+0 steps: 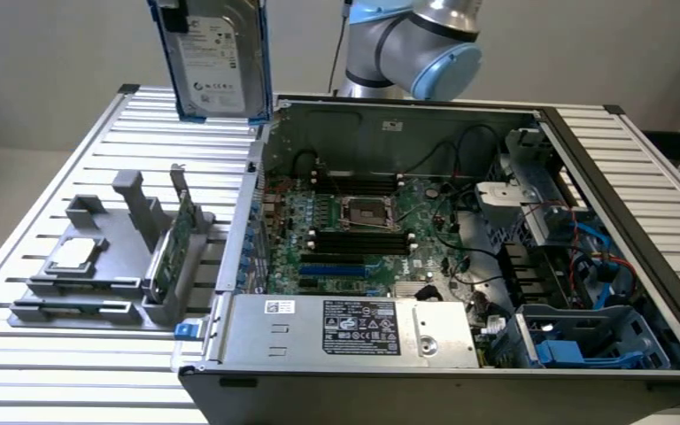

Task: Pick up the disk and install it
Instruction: 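Pick up the disk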

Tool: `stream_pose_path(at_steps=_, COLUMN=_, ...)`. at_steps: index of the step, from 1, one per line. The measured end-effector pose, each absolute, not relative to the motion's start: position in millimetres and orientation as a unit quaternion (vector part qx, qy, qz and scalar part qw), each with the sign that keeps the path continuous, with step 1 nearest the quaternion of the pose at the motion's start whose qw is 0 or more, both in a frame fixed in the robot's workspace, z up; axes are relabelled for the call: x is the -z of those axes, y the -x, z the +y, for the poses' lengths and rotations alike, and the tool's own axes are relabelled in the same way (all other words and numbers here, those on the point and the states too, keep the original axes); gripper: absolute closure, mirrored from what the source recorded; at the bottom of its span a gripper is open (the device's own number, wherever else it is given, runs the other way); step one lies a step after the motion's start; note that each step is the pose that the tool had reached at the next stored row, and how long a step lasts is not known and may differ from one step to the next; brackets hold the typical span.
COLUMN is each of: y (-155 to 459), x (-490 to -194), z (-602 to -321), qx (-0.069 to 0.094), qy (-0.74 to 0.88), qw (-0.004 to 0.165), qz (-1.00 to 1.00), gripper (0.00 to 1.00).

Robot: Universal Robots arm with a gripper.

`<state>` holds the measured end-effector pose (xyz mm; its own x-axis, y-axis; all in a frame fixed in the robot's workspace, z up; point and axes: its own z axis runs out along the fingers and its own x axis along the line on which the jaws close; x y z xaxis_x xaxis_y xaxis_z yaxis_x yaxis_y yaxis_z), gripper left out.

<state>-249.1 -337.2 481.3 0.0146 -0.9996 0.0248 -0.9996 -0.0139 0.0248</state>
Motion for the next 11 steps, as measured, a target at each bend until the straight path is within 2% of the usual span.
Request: stream_pose_path(at_steps=11, y=199, x=-483, z=-348, qx=0.000, qy=-0.712, qw=0.018, qz=-0.702, gripper=0.67)
